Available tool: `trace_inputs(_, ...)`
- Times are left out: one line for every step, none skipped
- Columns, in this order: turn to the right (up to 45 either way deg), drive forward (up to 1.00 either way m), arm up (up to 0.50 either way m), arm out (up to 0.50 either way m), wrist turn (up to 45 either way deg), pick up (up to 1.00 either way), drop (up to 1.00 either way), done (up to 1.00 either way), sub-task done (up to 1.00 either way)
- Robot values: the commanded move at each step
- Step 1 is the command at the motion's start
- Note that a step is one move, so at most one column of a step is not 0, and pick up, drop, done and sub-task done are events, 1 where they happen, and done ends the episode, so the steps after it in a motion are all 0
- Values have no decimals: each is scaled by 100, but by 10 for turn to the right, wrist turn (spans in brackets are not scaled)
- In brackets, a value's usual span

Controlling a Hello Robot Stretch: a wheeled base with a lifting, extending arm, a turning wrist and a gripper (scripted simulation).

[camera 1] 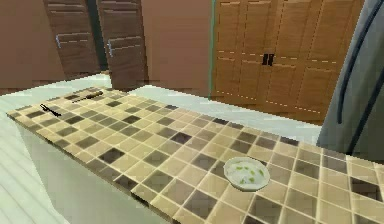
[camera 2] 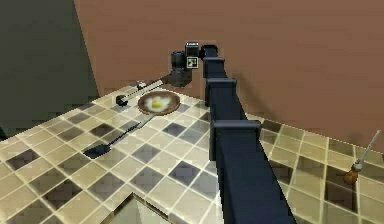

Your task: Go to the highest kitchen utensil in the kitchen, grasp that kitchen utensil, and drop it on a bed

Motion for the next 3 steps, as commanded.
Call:
trace_inputs(0,0,-12,0,0,0,0,0,0)
trace_inputs(0,0,0,0,0,100,0,0,0)
trace_inputs(0,0,10,0,0,0,0,0,0)
